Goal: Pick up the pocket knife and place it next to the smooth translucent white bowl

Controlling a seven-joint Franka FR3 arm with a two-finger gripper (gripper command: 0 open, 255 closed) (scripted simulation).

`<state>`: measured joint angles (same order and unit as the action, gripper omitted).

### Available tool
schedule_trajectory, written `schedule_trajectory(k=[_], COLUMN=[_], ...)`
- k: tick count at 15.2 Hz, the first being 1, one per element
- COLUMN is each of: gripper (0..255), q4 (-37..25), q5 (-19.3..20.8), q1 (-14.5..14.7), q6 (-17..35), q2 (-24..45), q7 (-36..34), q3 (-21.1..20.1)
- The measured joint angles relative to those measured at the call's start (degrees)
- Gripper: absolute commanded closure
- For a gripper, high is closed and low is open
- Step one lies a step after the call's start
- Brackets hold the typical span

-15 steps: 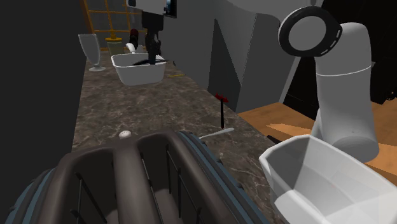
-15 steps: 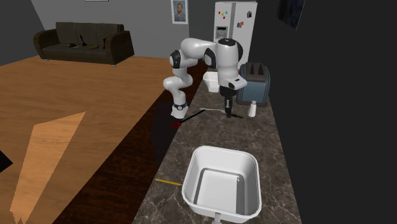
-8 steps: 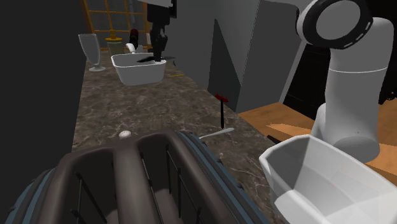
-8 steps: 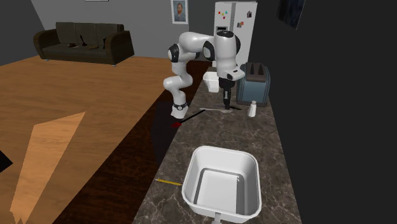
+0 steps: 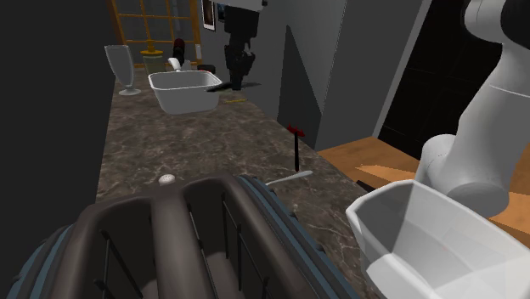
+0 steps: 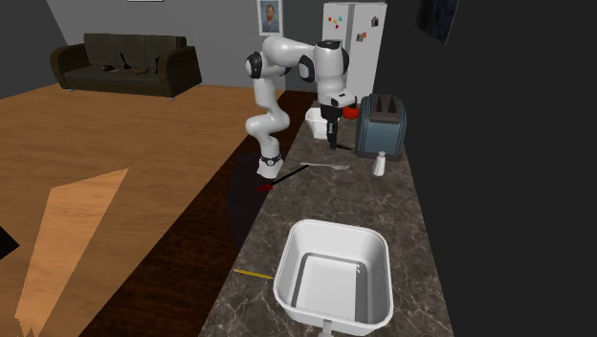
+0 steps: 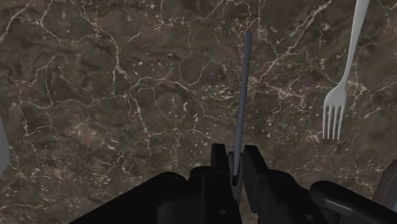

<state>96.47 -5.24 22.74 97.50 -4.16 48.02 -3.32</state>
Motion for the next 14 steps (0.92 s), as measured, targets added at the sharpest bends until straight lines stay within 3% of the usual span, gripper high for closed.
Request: schedule_trajectory(k=[6,14], gripper=[255,255], q4=[14.5,27.5], q5=[-1.0,-3.4], q1=[1.5,3.9], q6=[1.8,-0.8], q2=[-13.0,-29.2], q7=[-2.8,-7.4], q3=[-1.8,-4.7])
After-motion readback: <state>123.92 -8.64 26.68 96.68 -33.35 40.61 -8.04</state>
